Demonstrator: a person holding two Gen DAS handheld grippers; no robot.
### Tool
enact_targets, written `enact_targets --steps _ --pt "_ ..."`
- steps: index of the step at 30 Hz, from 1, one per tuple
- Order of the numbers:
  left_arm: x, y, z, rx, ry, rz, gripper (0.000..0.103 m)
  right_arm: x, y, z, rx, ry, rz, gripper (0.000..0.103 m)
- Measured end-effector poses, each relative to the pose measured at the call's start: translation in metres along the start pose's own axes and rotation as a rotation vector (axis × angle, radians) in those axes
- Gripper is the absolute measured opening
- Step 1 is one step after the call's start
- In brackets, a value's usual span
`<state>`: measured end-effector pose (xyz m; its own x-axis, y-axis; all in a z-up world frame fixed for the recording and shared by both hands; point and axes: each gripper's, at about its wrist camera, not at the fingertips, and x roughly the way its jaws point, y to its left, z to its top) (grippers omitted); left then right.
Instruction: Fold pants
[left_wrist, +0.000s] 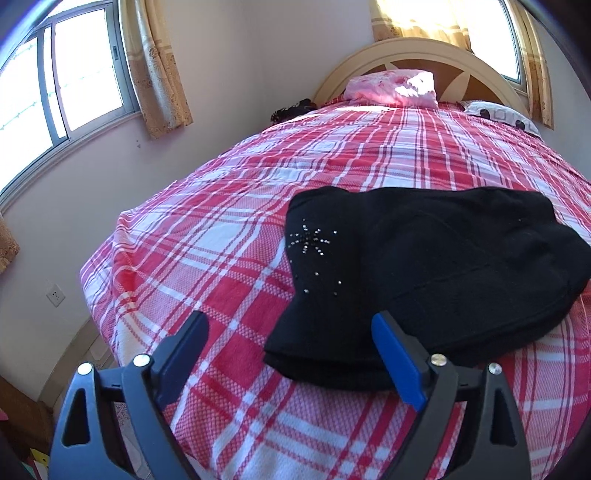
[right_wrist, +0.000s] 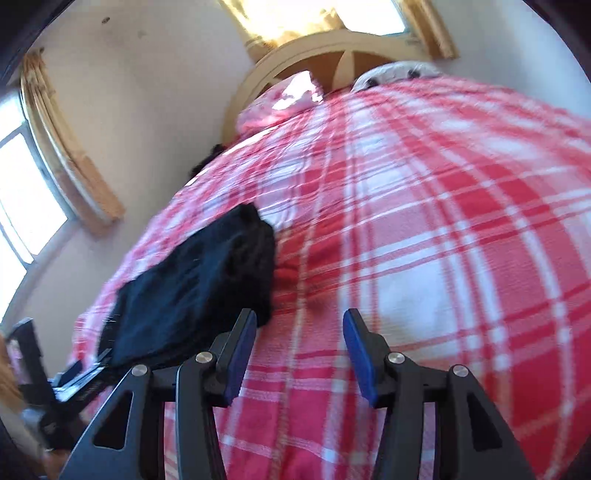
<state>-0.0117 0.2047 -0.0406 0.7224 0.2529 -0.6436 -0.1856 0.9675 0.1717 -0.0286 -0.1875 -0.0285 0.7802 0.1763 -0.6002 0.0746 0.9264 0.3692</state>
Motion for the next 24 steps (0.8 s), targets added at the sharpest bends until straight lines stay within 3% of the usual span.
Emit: enact_targets --steps 2,5,11,14,20,24 --pt "-0.004 -0.002 0.0 -0.002 0.005 -0.004 0.092 -0.012 0.01 -0.002 -0.067 -0.039 -0.058 0.062" --pt "-0.013 -0.003 0.001 -0.009 -0.004 -0.023 0.093 -0.026 0.029 -0.005 -0.15 -0.076 -0.034 0.069" --pt "-0.047 -0.01 -0.002 0.025 -0.087 -0.068 0.103 -0.036 0.057 -0.008 -0.184 -0.071 0.137 0.069" --pt "-0.064 -0.013 0.001 0.046 -0.124 -0.07 0.103 -0.052 0.077 -0.009 -0.23 -0.108 0.179 0.069" --pt "-0.089 -0.011 0.005 0.042 -0.165 -0.074 0.103 -0.089 0.097 -0.013 -0.324 -0.247 0.138 0.07" --pt "-0.101 -0.011 0.004 0.044 -0.2 -0.062 0.103 -0.107 0.1 -0.011 -0.312 -0.28 0.143 0.071"
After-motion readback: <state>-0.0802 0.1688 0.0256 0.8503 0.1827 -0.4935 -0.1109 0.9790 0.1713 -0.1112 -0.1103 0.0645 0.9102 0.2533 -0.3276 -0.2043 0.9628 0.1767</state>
